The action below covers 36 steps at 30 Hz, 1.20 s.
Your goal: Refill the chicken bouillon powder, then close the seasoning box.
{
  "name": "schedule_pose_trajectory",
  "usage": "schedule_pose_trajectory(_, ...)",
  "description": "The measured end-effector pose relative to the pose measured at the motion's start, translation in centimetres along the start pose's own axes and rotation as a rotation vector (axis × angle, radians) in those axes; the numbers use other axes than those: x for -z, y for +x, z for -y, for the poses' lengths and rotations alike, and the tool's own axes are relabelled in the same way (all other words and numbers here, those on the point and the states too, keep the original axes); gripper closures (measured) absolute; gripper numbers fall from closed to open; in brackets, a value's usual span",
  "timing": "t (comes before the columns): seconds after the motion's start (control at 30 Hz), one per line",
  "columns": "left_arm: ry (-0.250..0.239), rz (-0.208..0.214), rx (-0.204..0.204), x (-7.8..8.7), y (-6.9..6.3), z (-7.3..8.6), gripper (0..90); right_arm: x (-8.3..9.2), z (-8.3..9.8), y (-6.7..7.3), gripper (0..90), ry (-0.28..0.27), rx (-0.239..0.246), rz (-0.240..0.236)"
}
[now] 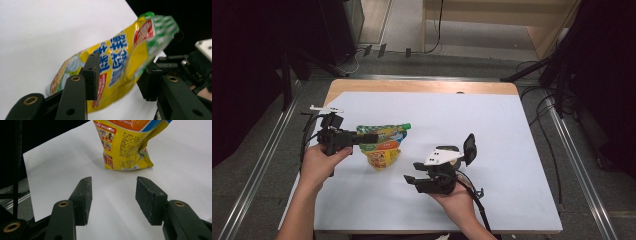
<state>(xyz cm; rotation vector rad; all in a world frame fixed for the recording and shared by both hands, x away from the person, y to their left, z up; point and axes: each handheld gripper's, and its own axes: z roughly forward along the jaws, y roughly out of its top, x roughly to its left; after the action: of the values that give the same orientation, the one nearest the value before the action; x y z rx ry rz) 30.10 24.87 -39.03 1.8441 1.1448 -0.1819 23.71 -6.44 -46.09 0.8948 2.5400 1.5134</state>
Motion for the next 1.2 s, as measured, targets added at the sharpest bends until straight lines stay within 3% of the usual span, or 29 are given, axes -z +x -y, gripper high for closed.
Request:
schedule_pose_trajectory(0.33, -0.035, -0.008, 0.023, 1.8, 0.1, 0.9, 50.2, 1.0, -0.9, -0.6, 51.9, 0.016, 0.000, -0.019)
schedule_pose_trajectory(0.5, -0.009, -0.037, 0.005, 2.6, 0.1, 1.4, 47.3, 2.2, -1.5, -1.2, 56.7, 0.027, -0.010, -0.023)
schedule_pose_trajectory(0.8, -0.013, -0.027, 0.026, 3.8, 1.1, 1.8, 44.8, 4.3, -2.3, -2.8, 77.0, 0.056, -0.070, -0.041)
schedule_pose_trajectory(0.97, -0.026, -0.036, 0.047, 4.4, 1.6, 2.0, 44.3, 5.3, -2.6, -3.3, 89.2, 0.071, -0.071, -0.045)
schedule_pose_trajectory(1.2, -0.045, -0.062, 0.053, 4.9, 2.2, 2.2, 43.6, 6.7, -3.3, -4.1, 90.0, 0.068, -0.084, -0.030)
